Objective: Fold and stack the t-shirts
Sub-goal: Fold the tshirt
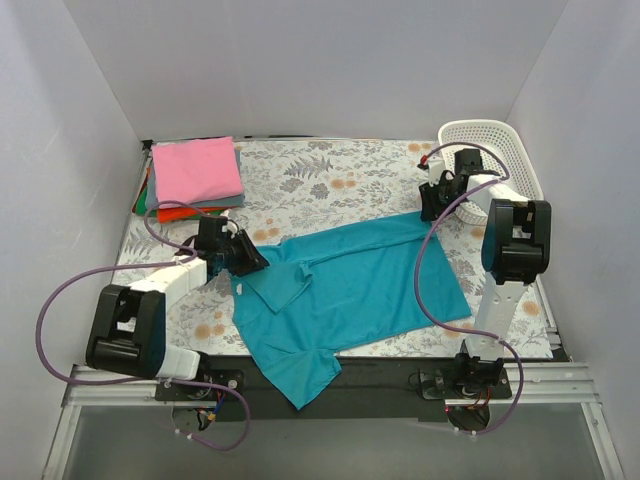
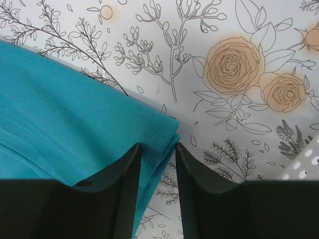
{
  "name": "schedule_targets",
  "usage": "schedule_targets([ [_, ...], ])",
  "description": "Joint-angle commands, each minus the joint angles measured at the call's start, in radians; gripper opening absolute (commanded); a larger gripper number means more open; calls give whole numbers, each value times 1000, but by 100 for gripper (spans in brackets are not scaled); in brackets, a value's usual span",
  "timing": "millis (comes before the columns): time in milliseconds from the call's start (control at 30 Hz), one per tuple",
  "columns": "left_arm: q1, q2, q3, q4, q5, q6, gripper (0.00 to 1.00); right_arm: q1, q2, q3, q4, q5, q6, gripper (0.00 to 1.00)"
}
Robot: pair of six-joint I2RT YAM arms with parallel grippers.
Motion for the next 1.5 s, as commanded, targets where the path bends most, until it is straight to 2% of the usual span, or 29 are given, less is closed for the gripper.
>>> schedule_targets([
  [0,3,18,4,49,-37,-31,23,4,4,33,-12,9,19,39],
  [100,4,50,10,43,-49,-34,23,5,5,28,-15,-14,19,26],
  [133,6,58,10,42,-51,-35,23,5,5,33,-14,-19,22,13],
  [200,4,73,14,35,-63,-40,22,9,4,39,-14,-28,25,2],
  [300,7,98,19,31,-83,-48,20,9,2,64,-14,-28,29,1],
  [400,15,131,25,20,-121,-49,13,9,8,105,-14,-10,28,1],
  [700,39,205,36,41,-179,-63,10,16,76,186,32,10,52,1],
  [1033,41,302,181,65,-230,-22,11,82,174,353,109,94,84,1],
  [1200,43,287,270,65,-225,30,19,125,220,445,158,165,114,1],
  [1300,41,195,280,80,-181,78,24,148,222,478,160,192,114,16],
  [1333,41,124,275,89,-163,115,25,156,209,476,163,197,111,27],
  [1367,41,92,272,92,-163,115,27,157,200,472,161,199,109,32],
  [1400,41,54,267,91,-149,156,31,156,185,461,163,196,108,37],
  [1433,41,26,269,86,-141,181,44,157,153,450,163,193,103,46],
  [1467,43,6,281,72,-129,207,47,157,133,436,161,180,91,50],
])
